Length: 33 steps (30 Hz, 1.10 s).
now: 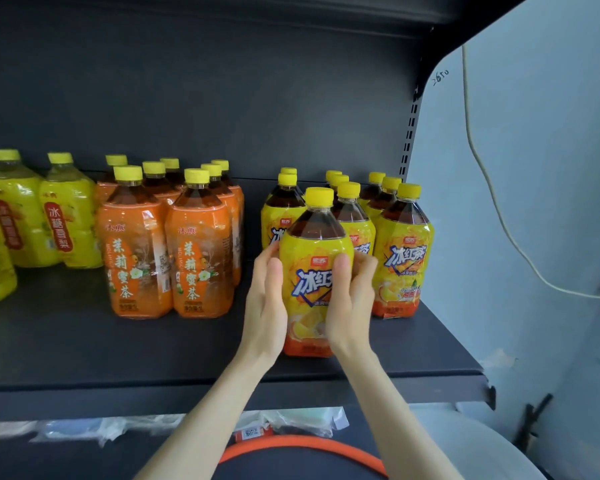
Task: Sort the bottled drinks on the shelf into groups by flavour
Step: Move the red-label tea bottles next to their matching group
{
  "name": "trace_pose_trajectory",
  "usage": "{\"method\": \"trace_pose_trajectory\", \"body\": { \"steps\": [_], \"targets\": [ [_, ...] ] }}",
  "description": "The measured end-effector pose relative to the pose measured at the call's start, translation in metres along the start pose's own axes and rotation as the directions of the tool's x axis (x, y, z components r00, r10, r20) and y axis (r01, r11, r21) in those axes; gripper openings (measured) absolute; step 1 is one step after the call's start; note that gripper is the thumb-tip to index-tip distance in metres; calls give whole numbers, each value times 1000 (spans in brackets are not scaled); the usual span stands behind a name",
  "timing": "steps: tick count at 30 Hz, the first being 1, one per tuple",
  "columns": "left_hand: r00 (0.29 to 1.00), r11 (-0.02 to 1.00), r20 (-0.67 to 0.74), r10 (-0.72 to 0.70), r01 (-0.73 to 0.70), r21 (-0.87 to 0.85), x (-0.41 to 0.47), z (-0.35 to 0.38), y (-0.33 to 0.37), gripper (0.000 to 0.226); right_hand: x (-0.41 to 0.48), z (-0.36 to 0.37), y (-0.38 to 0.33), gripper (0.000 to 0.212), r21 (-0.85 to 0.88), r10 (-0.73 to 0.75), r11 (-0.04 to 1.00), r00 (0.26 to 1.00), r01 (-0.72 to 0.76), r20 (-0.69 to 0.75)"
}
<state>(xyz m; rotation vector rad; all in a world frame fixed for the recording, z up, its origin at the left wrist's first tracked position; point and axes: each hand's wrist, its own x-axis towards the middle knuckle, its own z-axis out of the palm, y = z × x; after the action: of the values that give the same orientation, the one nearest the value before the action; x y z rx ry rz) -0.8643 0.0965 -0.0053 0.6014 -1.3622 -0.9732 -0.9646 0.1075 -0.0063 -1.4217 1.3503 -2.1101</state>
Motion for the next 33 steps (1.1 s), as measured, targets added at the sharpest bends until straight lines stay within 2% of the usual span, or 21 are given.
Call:
{"method": "trace_pose_trajectory", "body": {
  "steps": [3, 5, 7, 8, 10, 13, 16, 18, 22, 33],
  "targets": [
    [999, 999, -23, 26, -25, 40, 2, 0, 0, 54, -5, 11, -4, 34, -72, -4, 997, 999, 7, 44],
    [997, 997, -61, 49, -45, 70, 6, -1, -2, 58, -2, 9, -6, 52, -234, -32, 971, 998, 43, 52],
    [993, 992, -96, 69, -58, 110, 10, -2, -6, 71, 3, 1, -9, 64, -396, -40, 916, 997, 63, 66],
    [992, 991, -106, 74, -61, 122, 12, -3, -8, 76, 7, -4, -10, 67, -436, -62, 896, 996, 87, 71],
    [990, 986, -110, 87, -70, 149, 17, -5, -12, 71, 18, -12, -11, 72, -478, -147, 862, 986, 168, 81],
    [990, 978, -116, 81, -56, 200, 28, -7, -19, 54, 45, -18, -10, 75, -618, -229, 738, 962, 271, 149],
    [989, 970, -131, 72, -39, 238, 39, -12, -26, 56, 64, -23, 1, 70, -734, -221, 598, 947, 321, 234],
    [987, 963, -138, 78, -39, 266, 47, -13, -31, 63, 67, -25, 10, 70, -767, -274, 532, 930, 359, 245],
    [988, 965, -142, 64, -25, 262, 56, -12, -37, 68, 67, -23, 16, 72, -785, -328, 493, 916, 376, 233],
    [987, 954, -150, 63, -15, 300, 67, -12, -47, 55, 67, -23, 21, 71, -779, -356, 490, 906, 391, 230]
  ]
}}
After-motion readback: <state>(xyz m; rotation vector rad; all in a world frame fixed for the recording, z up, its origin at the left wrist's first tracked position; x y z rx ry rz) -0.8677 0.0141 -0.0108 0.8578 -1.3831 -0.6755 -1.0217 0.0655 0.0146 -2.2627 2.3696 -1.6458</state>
